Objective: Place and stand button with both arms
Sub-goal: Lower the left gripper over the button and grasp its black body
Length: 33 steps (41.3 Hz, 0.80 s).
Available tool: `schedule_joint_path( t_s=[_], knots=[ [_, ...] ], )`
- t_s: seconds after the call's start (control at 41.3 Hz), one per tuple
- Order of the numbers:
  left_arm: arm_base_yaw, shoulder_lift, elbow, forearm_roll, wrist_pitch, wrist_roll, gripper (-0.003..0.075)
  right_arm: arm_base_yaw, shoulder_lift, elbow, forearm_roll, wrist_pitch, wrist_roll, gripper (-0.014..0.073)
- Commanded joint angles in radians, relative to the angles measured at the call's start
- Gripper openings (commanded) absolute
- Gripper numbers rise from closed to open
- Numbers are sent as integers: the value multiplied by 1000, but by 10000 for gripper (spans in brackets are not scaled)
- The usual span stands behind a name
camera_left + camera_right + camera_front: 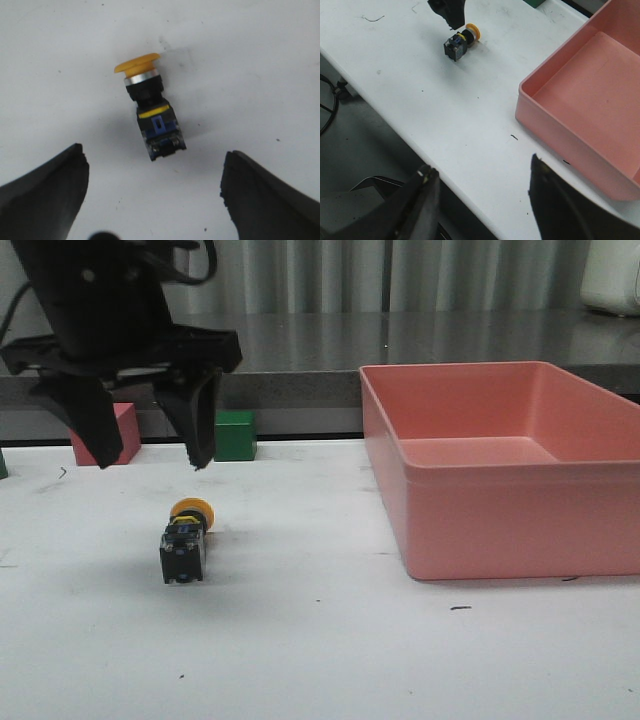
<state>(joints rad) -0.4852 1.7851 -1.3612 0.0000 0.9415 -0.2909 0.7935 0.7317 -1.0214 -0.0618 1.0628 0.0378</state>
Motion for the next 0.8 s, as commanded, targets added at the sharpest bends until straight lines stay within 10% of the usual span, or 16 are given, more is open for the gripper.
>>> schedule_joint_path(
  t_s=[0.0,0.775],
  knots=[
    [-6,20,-63,61,-15,-99,535,-4,-4,-26,-16,-58,-12,426],
    [-6,227,-170,87,-78,-204,472,-4,-4,-26,-16,-58,-12,426]
  ],
)
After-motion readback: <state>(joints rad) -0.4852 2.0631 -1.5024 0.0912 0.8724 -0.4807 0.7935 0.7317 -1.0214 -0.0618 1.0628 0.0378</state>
